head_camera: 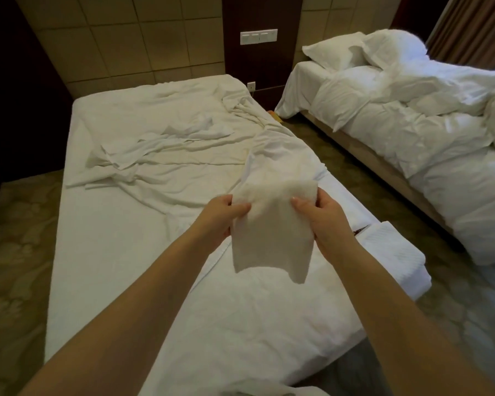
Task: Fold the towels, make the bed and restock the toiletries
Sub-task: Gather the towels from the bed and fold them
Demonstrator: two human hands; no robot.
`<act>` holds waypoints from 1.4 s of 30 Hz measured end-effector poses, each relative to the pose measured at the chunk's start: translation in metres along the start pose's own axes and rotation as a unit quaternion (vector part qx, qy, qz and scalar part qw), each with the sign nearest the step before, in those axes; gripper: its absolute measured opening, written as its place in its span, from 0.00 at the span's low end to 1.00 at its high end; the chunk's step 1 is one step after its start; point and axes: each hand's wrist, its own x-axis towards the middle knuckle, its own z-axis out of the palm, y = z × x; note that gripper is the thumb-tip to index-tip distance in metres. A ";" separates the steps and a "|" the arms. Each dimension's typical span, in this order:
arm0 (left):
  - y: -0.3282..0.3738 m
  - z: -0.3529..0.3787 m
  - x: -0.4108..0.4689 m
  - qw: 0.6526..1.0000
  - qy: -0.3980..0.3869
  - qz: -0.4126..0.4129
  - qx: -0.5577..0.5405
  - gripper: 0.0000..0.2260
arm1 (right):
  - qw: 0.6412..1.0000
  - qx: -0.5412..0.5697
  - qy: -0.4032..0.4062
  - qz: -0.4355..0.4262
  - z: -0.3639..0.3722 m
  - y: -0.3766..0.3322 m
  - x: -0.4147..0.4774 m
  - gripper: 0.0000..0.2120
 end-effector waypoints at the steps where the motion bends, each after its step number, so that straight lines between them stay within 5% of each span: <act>1: 0.002 0.000 0.000 1.000 0.025 0.003 -0.002 0.13 | 0.999 -0.023 0.024 -0.003 -0.003 0.000 0.001 0.17; 6: 0.015 0.010 -0.004 0.993 0.114 0.026 0.018 0.09 | 0.995 -0.030 0.090 -0.014 -0.018 0.001 0.002 0.15; 11: 0.021 0.015 -0.005 0.981 0.161 0.033 0.105 0.05 | 0.997 -0.054 0.050 0.027 -0.041 -0.003 0.012 0.15; 15: 0.022 0.039 -0.006 0.991 0.100 -0.036 -0.086 0.07 | 0.979 0.159 -0.030 0.121 -0.050 -0.002 0.013 0.13; 20: 0.008 0.074 -0.008 0.964 0.147 0.063 -0.213 0.05 | 0.960 0.264 0.014 0.095 -0.050 0.017 0.008 0.09; 22: -0.005 0.086 -0.009 0.962 0.154 0.099 -0.201 0.10 | 0.955 0.281 0.036 0.090 -0.050 0.023 0.006 0.04; 26: -0.033 0.098 -0.018 0.971 0.071 0.069 -0.216 0.26 | 0.926 0.356 0.018 0.127 -0.067 0.029 0.017 0.10; 31: -0.043 0.088 -0.014 0.995 0.087 -0.044 -0.027 0.40 | 0.972 0.172 -0.139 0.084 -0.094 0.016 0.026 0.07; 34: -0.033 0.093 -0.007 0.994 0.042 0.020 0.098 0.40 | 0.977 0.024 -0.207 0.042 -0.102 0.001 0.025 0.07; 37: -0.014 0.101 -0.002 0.986 -0.059 0.098 0.120 0.43 | 0.963 -0.075 -0.258 0.010 -0.108 -0.017 0.023 0.07; 42: -0.001 0.096 0.014 0.975 -0.195 0.100 -0.029 0.21 | 0.961 -0.063 -0.268 -0.011 -0.126 -0.037 0.018 0.06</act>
